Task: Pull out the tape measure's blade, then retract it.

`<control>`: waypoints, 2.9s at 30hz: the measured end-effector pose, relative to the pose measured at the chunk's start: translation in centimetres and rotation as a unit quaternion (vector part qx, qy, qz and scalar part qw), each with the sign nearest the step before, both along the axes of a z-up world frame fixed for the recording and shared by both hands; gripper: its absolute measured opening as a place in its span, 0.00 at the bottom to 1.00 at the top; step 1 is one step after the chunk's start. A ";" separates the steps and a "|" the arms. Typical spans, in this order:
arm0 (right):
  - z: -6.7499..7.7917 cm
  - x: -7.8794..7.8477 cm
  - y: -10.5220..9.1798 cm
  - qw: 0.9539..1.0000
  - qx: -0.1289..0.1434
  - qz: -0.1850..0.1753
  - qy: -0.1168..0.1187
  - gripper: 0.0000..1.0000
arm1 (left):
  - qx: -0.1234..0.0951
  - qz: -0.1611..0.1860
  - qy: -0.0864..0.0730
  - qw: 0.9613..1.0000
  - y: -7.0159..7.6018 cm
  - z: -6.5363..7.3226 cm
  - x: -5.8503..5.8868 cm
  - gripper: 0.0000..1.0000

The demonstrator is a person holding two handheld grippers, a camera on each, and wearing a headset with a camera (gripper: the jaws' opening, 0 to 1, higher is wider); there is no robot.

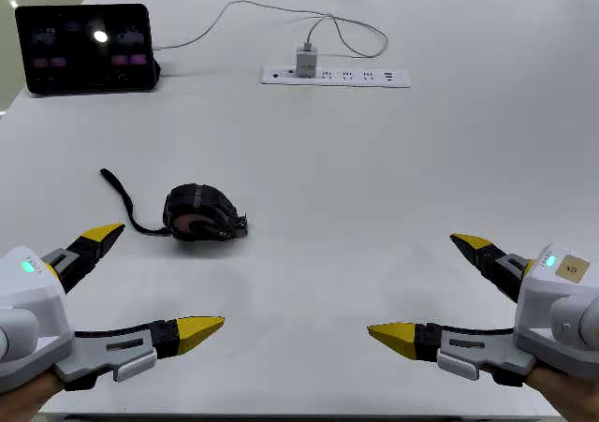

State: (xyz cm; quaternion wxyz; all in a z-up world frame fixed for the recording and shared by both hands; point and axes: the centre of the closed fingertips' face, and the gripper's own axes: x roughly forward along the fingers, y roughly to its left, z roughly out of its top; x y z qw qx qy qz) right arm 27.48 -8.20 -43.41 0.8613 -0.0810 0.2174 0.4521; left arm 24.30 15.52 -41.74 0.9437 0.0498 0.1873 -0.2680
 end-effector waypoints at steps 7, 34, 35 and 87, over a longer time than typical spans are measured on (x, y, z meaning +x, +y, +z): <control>-0.1 0.0 0.0 1.000 -0.001 0.000 0.000 0.99 | 0.001 -0.001 0.000 1.000 0.0 0.0 0.0 0.99; -0.2 -0.2 0.2 1.000 -0.005 0.012 -0.002 0.99 | 0.006 -0.004 0.001 1.000 0.0 0.0 0.1 0.99; -0.2 -0.1 0.2 1.000 -0.005 0.012 -0.001 0.99 | 0.006 -0.005 0.001 1.000 0.0 0.0 0.1 0.99; -1.7 2.8 2.8 0.990 -0.068 0.123 0.005 0.97 | 0.037 -0.053 0.026 0.998 1.6 -0.6 3.6 0.99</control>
